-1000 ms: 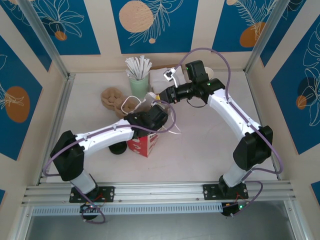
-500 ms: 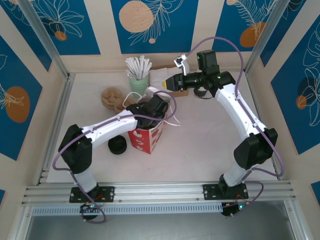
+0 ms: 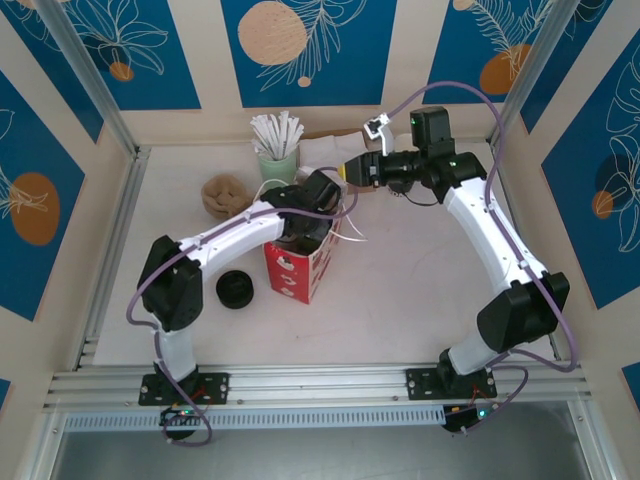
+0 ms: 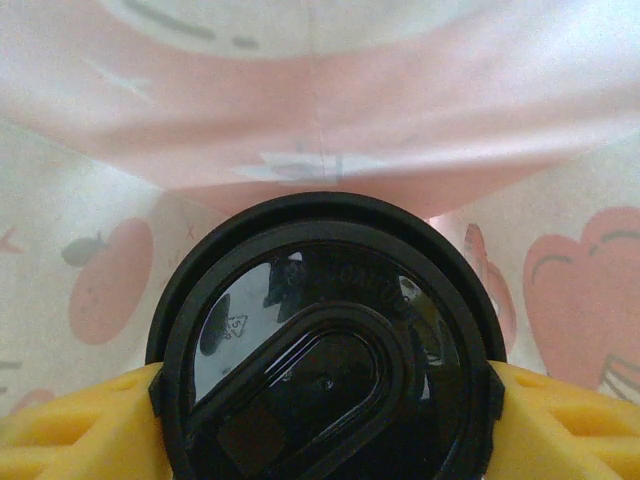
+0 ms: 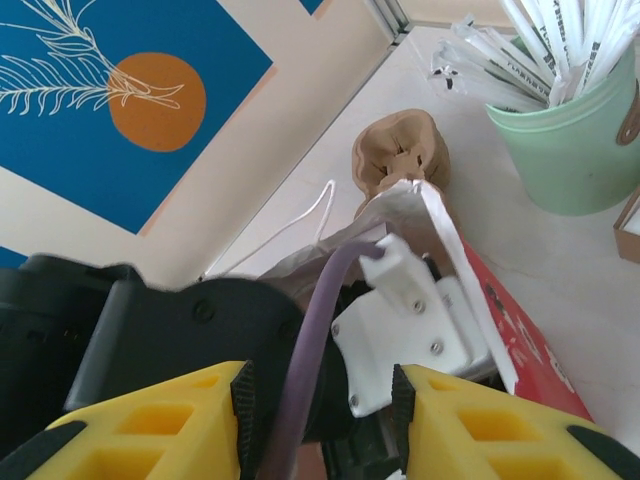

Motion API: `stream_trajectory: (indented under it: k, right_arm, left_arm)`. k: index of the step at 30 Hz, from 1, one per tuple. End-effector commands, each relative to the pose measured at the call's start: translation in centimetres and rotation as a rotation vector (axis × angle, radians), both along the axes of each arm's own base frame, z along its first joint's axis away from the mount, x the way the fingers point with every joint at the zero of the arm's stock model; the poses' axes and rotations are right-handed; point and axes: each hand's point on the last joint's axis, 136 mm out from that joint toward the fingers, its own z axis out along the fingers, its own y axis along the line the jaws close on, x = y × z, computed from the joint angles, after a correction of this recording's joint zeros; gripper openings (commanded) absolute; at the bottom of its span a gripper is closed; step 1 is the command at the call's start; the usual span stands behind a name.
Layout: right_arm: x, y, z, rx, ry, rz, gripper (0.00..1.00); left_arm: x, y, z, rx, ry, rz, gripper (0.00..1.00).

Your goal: Pack the takeout coffee

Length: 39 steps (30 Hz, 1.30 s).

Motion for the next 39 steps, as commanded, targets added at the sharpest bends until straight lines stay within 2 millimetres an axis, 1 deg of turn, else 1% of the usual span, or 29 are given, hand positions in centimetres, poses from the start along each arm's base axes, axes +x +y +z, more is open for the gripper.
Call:
stream_trajectory:
  k: [1,8,13,21,26,32,36,39]
  right_arm:
    - [-1.4,-0.5,0.5,0.016,0.016,0.005,0.43]
    - [-1.8,-0.9,0.3,0.018,0.023,0.005,0.44]
    - [-1.3,-1.2,0.2,0.019,0.027,-0.002,0.44]
    - [-0.9,-1.3,0.0,0.027,0.045,0.008,0.43]
    - [-0.9,-1.4,-0.1,0.028,0.053,0.015,0.44]
    - [-1.1,-1.7,-0.2,0.035,0.065,0.018,0.43]
    - [-1.1,-1.9,-0.1,0.037,0.064,0.019,0.44]
    - [-1.1,-1.8,-0.2,0.039,0.068,0.020,0.44]
  left_arm:
    - [-0.4,0.6,-2.4,0.029,0.116,0.001,0.70]
    - [0.2,0.1,-3.6,0.034,0.144,-0.025,0.68]
    - [0.4,0.1,-4.5,0.039,0.164,-0.028,0.67]
    - [1.0,-0.5,-5.1,0.036,0.170,-0.035,0.66]
    - [0.8,-0.4,-5.9,0.044,0.189,-0.027,0.66]
    - [0.0,0.0,-7.6,0.058,0.230,-0.016,0.66]
    - [-0.4,0.0,-8.4,0.058,0.246,-0.018,0.66]
    - [-0.5,-0.2,-8.7,0.058,0.251,-0.019,0.67]
